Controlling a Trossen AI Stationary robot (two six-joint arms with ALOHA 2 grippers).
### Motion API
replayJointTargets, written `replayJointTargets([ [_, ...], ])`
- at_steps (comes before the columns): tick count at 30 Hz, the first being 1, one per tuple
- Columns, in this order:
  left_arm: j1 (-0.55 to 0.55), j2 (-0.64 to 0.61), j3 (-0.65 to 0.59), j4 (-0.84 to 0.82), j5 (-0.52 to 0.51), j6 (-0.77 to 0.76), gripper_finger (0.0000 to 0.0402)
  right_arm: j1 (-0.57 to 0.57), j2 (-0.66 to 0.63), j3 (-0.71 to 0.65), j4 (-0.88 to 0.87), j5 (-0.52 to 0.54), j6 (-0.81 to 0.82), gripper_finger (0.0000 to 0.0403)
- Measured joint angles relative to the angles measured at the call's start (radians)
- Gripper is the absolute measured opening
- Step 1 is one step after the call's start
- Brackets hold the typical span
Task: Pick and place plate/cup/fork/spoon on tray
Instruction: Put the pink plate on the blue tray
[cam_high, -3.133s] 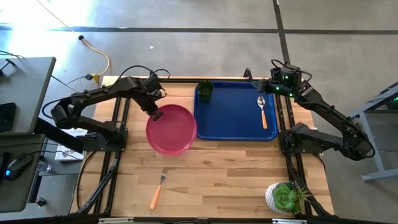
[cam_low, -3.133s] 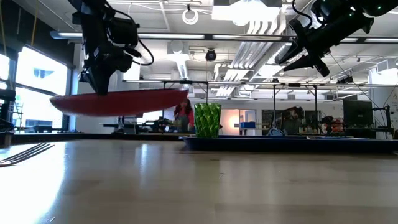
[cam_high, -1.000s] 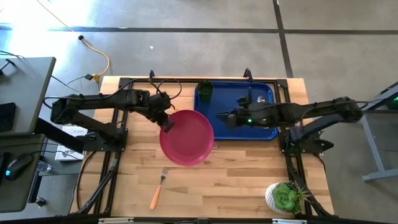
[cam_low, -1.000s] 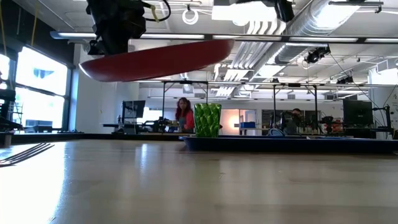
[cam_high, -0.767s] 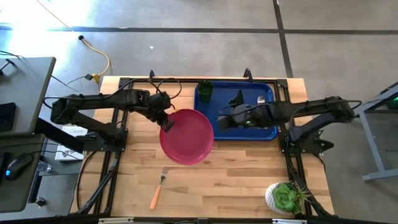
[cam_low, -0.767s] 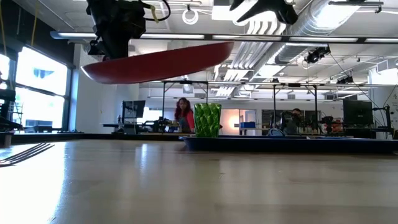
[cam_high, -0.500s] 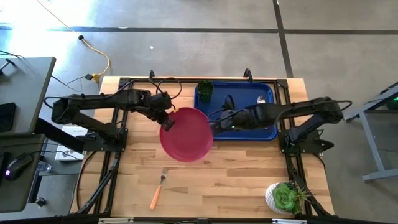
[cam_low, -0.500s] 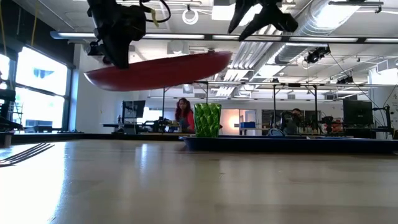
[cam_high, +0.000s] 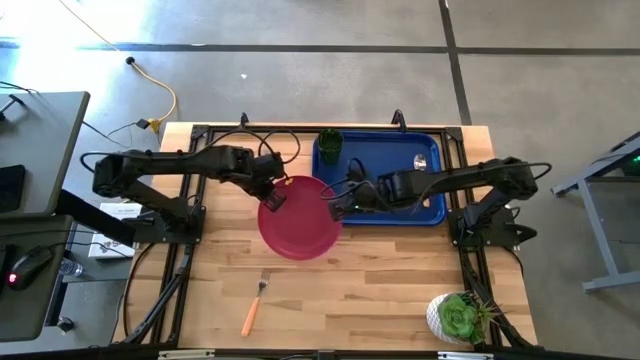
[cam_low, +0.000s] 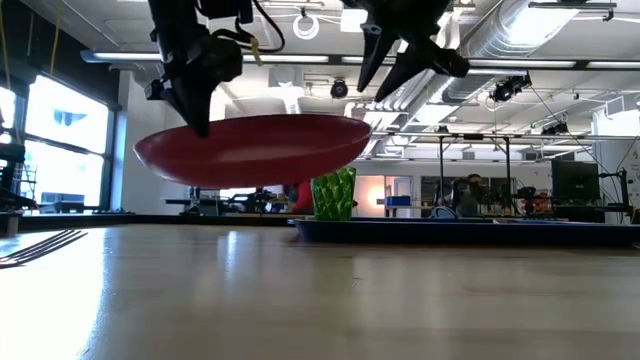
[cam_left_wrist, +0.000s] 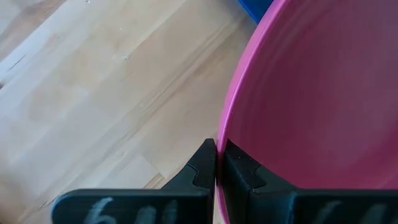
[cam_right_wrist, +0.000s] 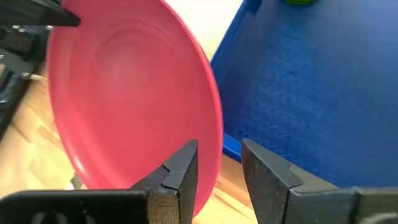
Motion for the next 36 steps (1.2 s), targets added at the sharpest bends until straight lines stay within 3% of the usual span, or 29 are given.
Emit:
replayJointTargets([
  [25, -0.003, 0.006, 0.000, 0.047, 0.009, 0.028, 0.0003, -0.003, 0.101, 0.000, -0.003, 0.032, 0.022, 0.0111],
  [36, -0.003, 0.006, 0.000, 0.097, 0.031, 0.053, 0.0003, -0.012, 0.101, 0.000, -0.009, 0.019, 0.015, 0.0007],
])
